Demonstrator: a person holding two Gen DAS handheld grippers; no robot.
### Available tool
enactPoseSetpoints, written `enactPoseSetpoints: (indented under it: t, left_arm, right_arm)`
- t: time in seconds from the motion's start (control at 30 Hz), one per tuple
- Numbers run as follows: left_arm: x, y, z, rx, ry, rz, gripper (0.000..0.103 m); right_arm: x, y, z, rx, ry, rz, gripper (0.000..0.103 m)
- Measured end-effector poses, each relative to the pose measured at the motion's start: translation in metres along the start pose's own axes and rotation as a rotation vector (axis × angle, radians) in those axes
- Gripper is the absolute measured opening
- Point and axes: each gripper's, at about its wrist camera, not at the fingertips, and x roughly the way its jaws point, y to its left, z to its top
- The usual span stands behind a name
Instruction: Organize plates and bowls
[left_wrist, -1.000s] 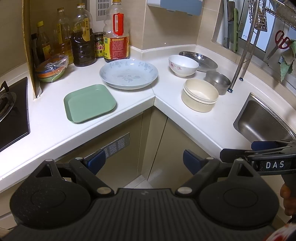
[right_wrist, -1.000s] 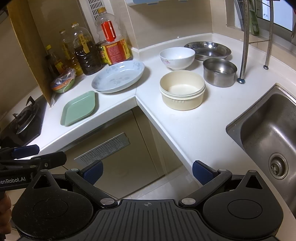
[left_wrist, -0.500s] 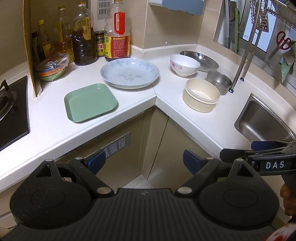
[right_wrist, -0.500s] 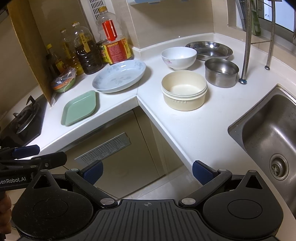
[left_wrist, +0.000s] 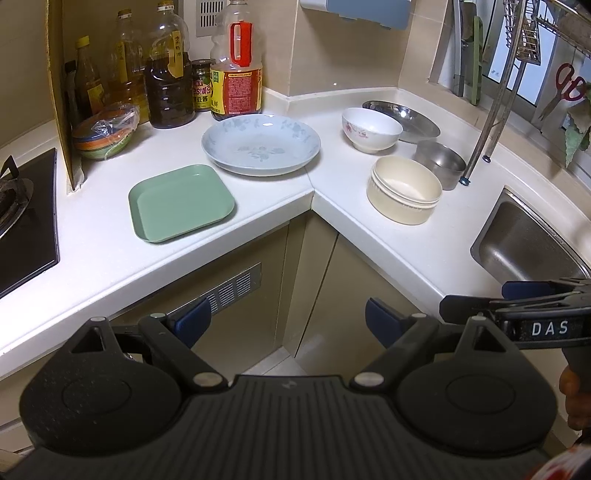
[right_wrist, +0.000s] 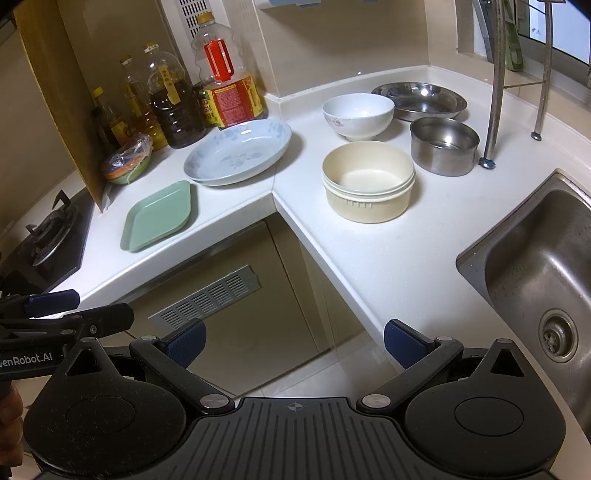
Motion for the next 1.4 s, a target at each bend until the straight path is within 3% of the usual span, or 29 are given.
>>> enactPoseSetpoints:
  t: [1.4]
  left_arm:
    - [-0.001, -0.017, -0.002, -0.008, 0.0, 0.017, 0.089]
  right_arm:
    - [-0.007, -0.019, -0.003, 0.027, -0.001, 0.025, 0.102]
